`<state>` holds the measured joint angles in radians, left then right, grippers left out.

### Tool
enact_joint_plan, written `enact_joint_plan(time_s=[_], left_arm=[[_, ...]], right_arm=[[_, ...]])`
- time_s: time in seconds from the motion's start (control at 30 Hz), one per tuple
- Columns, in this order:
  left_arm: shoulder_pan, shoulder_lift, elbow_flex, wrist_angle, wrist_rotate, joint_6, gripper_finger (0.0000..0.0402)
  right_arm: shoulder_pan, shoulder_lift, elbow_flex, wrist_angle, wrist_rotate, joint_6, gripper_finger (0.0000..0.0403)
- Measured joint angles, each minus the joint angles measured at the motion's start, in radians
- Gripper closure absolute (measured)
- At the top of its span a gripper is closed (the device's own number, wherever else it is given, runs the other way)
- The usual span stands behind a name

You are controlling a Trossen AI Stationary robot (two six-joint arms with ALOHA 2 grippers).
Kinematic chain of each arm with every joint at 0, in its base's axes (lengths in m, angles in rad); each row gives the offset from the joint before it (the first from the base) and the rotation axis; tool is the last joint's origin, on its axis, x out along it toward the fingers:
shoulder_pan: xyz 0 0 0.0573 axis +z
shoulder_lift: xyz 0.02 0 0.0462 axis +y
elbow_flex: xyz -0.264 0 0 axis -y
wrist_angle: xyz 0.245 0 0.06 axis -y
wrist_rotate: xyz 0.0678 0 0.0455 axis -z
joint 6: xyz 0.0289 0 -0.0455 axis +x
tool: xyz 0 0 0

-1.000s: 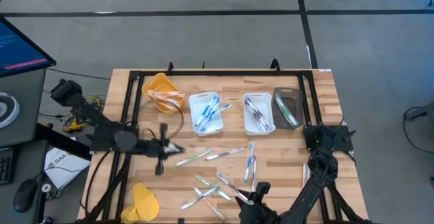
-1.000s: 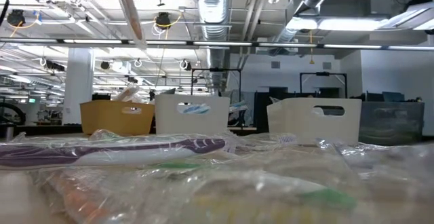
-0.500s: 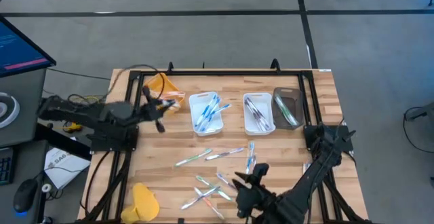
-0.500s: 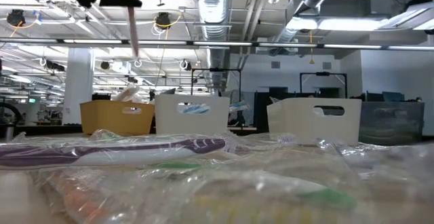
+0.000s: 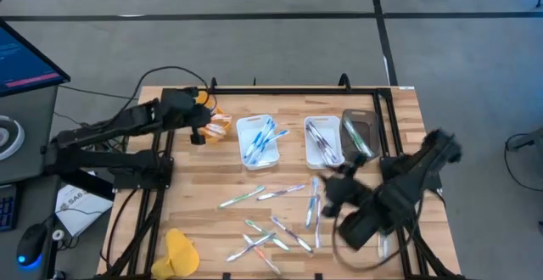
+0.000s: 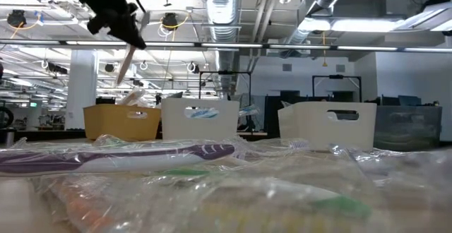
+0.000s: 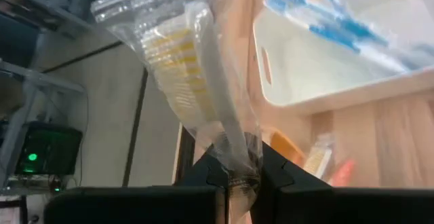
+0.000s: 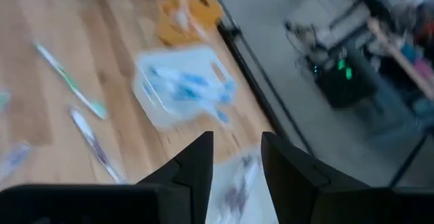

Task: Pick & Place Toothbrushes
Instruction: Put the middle orange toothbrush into the orange bin

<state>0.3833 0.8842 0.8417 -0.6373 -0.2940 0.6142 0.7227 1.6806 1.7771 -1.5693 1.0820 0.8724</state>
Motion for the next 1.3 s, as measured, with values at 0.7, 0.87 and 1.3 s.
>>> enact_joint_plan(time_s=[0.7,0.87,1.3], left_arm=[[0.136,0.09,0.084,-0.191,0.12,0.469,0.0388],[0.192,0.148,0.084,-0.19,0.173,0.538,0.0388],[0.32,0.254,0.084,-0.191,0.29,0.531,0.0387]], right_arm=[[-0.029,-0.633,-1.078,1.264,-0.145,-0.368,0.0285],[-0.061,-0.609,-1.094,1.379,-0.2,-0.533,0.0285],[-0.062,-0.596,-1.094,1.341,-0.219,-0.621,0.0285]])
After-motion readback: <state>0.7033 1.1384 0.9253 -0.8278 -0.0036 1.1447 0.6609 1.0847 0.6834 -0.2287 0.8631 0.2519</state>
